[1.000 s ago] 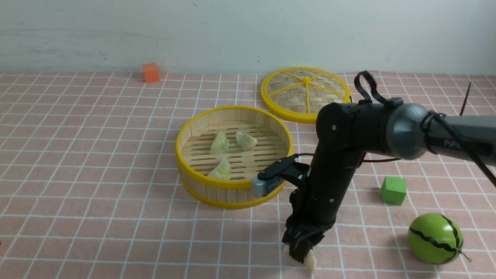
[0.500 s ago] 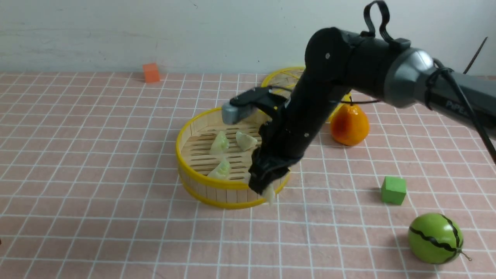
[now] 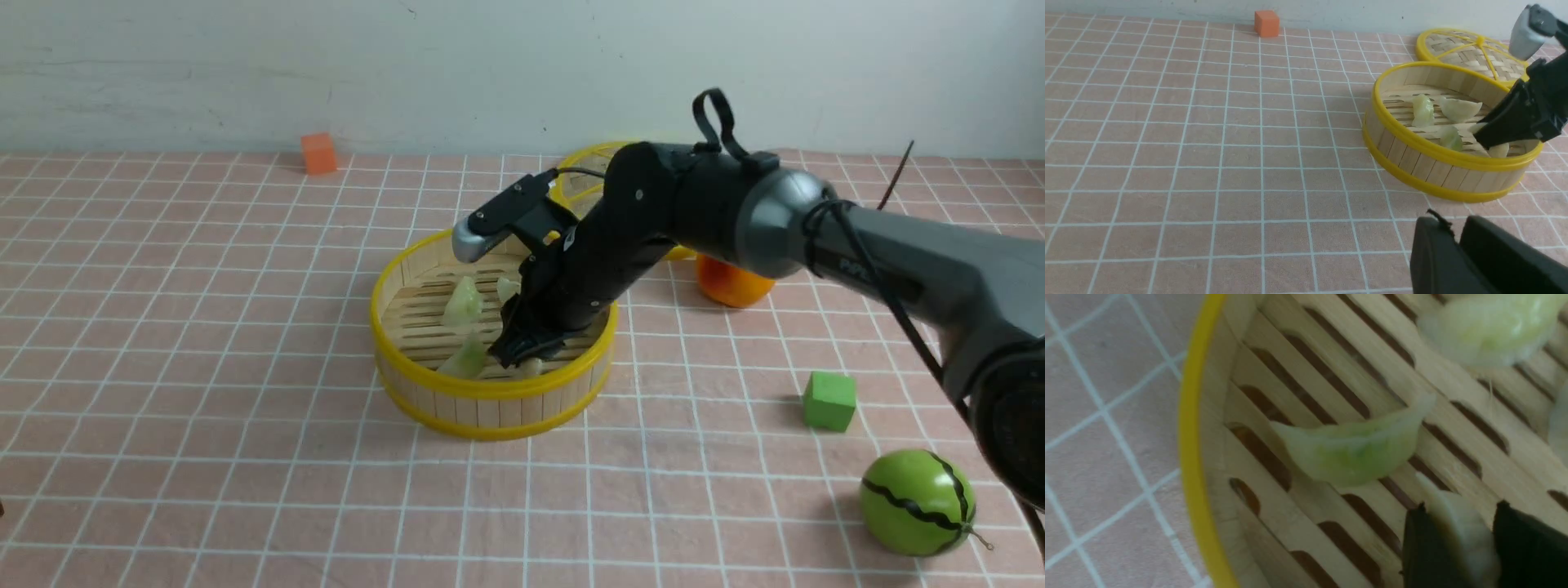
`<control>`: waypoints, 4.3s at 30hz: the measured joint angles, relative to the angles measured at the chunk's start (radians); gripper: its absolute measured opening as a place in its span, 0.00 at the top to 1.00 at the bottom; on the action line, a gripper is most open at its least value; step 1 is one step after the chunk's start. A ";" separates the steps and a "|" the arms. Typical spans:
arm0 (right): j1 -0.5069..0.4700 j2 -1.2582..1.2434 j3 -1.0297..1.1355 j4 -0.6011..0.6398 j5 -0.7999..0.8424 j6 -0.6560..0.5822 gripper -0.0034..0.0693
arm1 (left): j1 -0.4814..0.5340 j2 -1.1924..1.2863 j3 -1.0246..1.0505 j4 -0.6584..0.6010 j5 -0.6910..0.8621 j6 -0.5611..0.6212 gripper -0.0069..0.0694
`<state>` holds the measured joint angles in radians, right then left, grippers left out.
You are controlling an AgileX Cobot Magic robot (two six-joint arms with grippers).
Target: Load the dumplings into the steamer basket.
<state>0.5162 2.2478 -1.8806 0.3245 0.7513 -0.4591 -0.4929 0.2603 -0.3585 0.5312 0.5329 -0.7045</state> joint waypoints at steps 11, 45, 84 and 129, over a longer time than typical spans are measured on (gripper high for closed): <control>0.000 -0.249 -0.021 -0.220 0.167 0.286 0.20 | 0.000 0.000 0.000 0.000 0.034 0.000 0.78; -0.116 -1.941 1.854 -0.489 -1.015 0.476 0.97 | 0.000 0.000 0.000 0.000 0.044 0.000 0.74; -0.503 -2.258 1.896 -0.226 -0.363 0.478 0.94 | -0.001 -0.001 0.001 0.001 0.049 0.000 0.69; -0.503 -2.258 1.896 -0.226 -0.360 0.478 0.89 | 0.426 -0.271 0.388 -0.565 -0.119 0.585 0.93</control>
<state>0.0131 -0.0098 0.0151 0.0990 0.3911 0.0193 -0.0665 -0.0105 0.0292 -0.0343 0.4135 -0.1190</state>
